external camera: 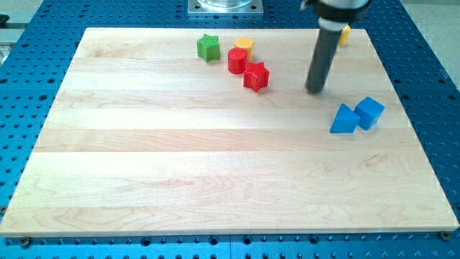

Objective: Move the yellow heart into the yellow hexagon

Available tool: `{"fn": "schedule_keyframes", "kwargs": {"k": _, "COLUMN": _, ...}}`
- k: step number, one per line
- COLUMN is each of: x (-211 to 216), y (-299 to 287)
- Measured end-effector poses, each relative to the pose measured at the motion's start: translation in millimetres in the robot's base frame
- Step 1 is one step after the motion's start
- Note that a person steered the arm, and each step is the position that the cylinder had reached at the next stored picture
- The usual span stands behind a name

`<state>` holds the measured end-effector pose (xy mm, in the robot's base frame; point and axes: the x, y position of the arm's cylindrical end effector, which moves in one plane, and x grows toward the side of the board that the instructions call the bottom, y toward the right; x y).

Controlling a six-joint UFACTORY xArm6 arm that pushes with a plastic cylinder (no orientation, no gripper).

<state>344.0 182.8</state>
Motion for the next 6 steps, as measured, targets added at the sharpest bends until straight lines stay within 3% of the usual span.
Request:
{"fn": "schedule_keyframes", "kwargs": {"k": 2, "x": -127, "y": 103}}
{"fn": "schedule_keyframes", "kwargs": {"k": 3, "x": -150, "y": 85}}
{"fn": "schedule_keyframes", "kwargs": {"k": 5, "x": -91, "y": -61}}
{"fn": "schedule_keyframes", "kwargs": {"k": 6, "x": -102, "y": -85}}
